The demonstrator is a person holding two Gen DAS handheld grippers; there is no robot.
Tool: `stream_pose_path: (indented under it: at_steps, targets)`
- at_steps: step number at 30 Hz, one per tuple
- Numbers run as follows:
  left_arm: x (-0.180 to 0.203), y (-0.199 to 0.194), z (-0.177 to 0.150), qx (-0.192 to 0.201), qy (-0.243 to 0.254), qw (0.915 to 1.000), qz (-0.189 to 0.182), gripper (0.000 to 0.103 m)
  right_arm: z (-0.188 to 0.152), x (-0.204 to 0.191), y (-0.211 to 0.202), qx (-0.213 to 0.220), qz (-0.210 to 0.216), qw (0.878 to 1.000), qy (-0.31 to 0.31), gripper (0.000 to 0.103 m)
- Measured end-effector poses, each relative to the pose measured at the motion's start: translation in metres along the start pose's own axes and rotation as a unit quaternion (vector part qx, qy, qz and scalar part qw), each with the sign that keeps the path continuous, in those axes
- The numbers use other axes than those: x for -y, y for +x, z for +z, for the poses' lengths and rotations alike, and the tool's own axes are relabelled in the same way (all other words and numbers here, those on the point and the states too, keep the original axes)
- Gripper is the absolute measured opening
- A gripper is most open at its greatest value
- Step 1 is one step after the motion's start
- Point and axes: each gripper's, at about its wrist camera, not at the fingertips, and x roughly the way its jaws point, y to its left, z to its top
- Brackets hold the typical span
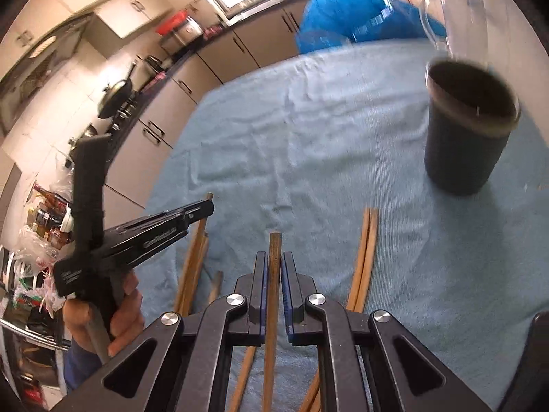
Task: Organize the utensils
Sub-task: 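Lift the held chopsticks with both tools and carry them toward the black cup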
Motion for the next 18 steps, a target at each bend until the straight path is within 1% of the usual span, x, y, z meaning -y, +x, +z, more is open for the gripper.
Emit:
stream_pose_path:
  at_steps: [1,4,6,9,10,14,18]
  targets:
    - [0.003,-0.013,0.0,0.02,0.002,0.9998,0.0,0.007,0.0,-0.004,-0.008,0.015,-0.001,1.0,-0.008,0.009]
    - [0.012,-0.053,-0.002,0.069,0.01,0.9974,-0.017,0.007,-0.001,-0.021,-0.031,0.058,0.005,0.998,-0.035,0.009]
    - [0.017,-0.076,-0.005,0.104,0.015,0.9944,-0.015,0.007,-0.004,-0.029,-0.045,0.088,0.009,0.995,-0.049,0.009]
    - [0.024,-0.105,-0.012,0.144,0.019,0.9893,-0.009,0.007,-0.012,-0.042,-0.069,0.144,0.016,0.986,-0.078,0.009]
    - [0.026,-0.112,-0.016,0.152,0.021,0.9881,-0.01,0.007,-0.016,-0.046,-0.078,0.165,0.015,0.982,-0.091,0.009]
    - [0.031,-0.13,-0.029,0.174,0.02,0.9845,-0.007,0.007,-0.026,-0.057,-0.094,0.205,0.0,0.972,-0.115,0.009]
    - [0.035,-0.147,-0.037,0.195,0.023,0.9805,-0.013,0.007,-0.033,-0.063,-0.112,0.243,-0.005,0.961,-0.132,0.009]
